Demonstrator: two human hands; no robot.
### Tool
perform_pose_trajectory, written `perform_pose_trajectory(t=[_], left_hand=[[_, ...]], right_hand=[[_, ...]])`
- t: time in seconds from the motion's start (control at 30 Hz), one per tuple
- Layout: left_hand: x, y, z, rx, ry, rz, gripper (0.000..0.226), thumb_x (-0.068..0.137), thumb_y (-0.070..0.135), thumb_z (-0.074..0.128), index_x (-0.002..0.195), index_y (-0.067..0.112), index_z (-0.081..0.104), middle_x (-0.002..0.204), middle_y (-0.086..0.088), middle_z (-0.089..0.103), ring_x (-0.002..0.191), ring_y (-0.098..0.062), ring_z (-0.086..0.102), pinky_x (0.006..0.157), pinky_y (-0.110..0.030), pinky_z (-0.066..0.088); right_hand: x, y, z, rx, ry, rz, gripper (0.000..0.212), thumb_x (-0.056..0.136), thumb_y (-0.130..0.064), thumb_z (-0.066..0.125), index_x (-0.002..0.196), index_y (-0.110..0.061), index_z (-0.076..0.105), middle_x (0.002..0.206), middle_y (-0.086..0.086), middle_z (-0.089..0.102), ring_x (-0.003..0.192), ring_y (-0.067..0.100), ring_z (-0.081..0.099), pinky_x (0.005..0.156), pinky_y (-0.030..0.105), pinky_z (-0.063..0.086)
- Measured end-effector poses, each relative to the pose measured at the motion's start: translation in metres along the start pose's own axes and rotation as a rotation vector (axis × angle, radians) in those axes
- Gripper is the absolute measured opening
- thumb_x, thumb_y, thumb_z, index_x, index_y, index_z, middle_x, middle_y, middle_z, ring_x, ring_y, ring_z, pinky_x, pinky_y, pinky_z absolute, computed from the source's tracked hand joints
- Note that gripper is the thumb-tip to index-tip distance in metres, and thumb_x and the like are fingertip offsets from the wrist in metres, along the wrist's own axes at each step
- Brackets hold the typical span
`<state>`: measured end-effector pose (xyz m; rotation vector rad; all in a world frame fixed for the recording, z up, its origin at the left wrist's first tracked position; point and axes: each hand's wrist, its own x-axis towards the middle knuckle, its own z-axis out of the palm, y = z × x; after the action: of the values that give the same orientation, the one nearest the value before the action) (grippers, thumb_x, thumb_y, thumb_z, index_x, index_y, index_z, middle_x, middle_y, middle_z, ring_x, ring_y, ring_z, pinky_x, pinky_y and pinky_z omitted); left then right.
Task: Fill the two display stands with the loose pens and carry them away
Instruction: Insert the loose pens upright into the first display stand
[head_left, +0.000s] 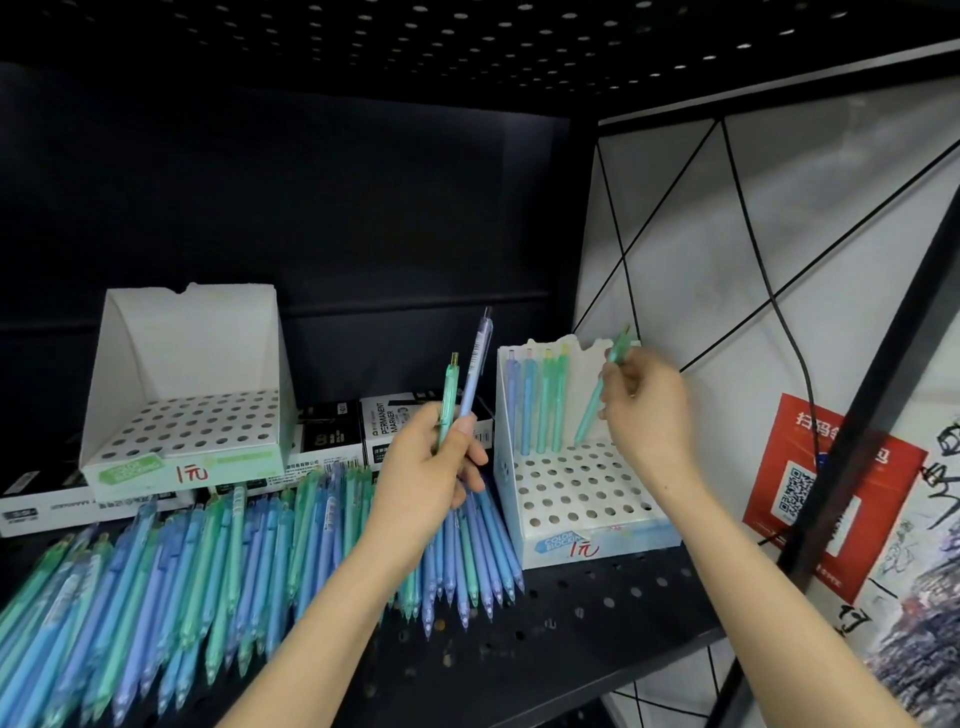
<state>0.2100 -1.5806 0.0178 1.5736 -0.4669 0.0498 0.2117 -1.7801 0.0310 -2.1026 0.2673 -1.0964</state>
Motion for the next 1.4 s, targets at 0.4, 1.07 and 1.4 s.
perform_pose_trajectory(t=[0.4, 1.07, 1.4], left_hand=[[-0.004, 0.006, 0.001, -0.035, -0.056, -0.030, 0.015, 0.096, 0.022, 0.046, 0.099, 0.015, 0.059, 0.059, 0.009, 0.059, 0.044, -0.010, 0.046, 0.043, -0.019, 0.034], [-0.007, 0.008, 0.001, -0.012, -0.124, -0.032, 0.028, 0.096, 0.034, 0.038, 0.105, 0.024, 0.063, 0.066, 0.006, 0.050, 0.053, -0.002, 0.043, 0.045, -0.012, 0.034], [-0.007, 0.007, 0.001, -0.092, -0.063, -0.009, 0.023, 0.096, 0.017, 0.044, 0.094, 0.022, 0.066, 0.067, 0.003, 0.049, 0.050, 0.000, 0.039, 0.050, -0.017, 0.032]], right_hand=[[0.003, 0.008, 0.018, -0.190, -0.151, 0.006, 0.034, 0.088, -0.011, 0.052, 0.055, -0.011, 0.042, 0.049, 0.001, 0.038, 0.047, 0.016, 0.032, 0.054, 0.029, 0.032], [0.001, -0.028, -0.026, 0.081, 0.192, 0.018, 0.016, 0.090, -0.026, 0.059, 0.094, -0.014, 0.068, 0.077, 0.001, 0.068, 0.072, 0.019, 0.064, 0.069, 0.036, 0.053], [0.005, 0.014, 0.010, -0.145, 0.065, -0.022, 0.022, 0.089, -0.016, 0.057, 0.072, -0.004, 0.063, 0.065, 0.009, 0.064, 0.062, 0.030, 0.060, 0.058, 0.040, 0.050]])
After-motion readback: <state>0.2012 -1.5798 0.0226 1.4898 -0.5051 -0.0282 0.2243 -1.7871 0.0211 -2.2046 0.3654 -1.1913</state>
